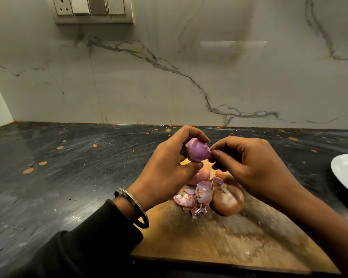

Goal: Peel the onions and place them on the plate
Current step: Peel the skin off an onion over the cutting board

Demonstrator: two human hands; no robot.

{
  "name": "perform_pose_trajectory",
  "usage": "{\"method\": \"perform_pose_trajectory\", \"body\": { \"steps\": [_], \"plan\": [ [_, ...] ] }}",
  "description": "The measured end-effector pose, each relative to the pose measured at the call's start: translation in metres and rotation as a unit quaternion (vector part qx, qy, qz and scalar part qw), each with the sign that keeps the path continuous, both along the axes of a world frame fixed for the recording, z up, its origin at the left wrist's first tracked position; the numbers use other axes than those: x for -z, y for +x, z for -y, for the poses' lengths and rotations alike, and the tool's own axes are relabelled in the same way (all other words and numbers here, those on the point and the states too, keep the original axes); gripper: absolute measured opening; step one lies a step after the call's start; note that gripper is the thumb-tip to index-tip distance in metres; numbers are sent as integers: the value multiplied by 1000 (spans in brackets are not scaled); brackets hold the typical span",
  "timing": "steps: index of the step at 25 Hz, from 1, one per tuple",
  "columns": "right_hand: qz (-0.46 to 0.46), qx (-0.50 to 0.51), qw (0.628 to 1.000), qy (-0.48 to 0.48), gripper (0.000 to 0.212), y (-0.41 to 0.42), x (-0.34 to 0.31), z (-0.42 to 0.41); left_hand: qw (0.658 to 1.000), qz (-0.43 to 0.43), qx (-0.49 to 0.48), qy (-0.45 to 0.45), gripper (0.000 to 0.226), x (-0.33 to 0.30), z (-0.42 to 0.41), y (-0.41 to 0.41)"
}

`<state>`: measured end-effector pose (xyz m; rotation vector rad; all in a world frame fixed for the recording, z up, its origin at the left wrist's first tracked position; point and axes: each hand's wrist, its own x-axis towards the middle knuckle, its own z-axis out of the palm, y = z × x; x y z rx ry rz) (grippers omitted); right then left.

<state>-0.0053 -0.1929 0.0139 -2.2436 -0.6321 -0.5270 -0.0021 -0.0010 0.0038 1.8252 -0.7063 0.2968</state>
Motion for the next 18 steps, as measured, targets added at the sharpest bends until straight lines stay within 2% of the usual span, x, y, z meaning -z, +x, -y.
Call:
{"method": "perform_pose_trajectory", "body": {
  "steps": [3,7,11,18],
  "plan": [
    [40,15,997,-67,12,1,1,0,1000,2,-11,-1,57,-2,0,-1],
    [112,36,989,-87,8,-1,1,-4,999,-33,18,-31,55,-5,2,-3],
    [105,38,989,-96,7,-3,1,-5,995,-60,50,-69,42,-6,3,-7],
    [98,27,983,-153,10,-3,-1,-3,998,-51,31,-32,42,-6,-1,-3]
  ]
}}
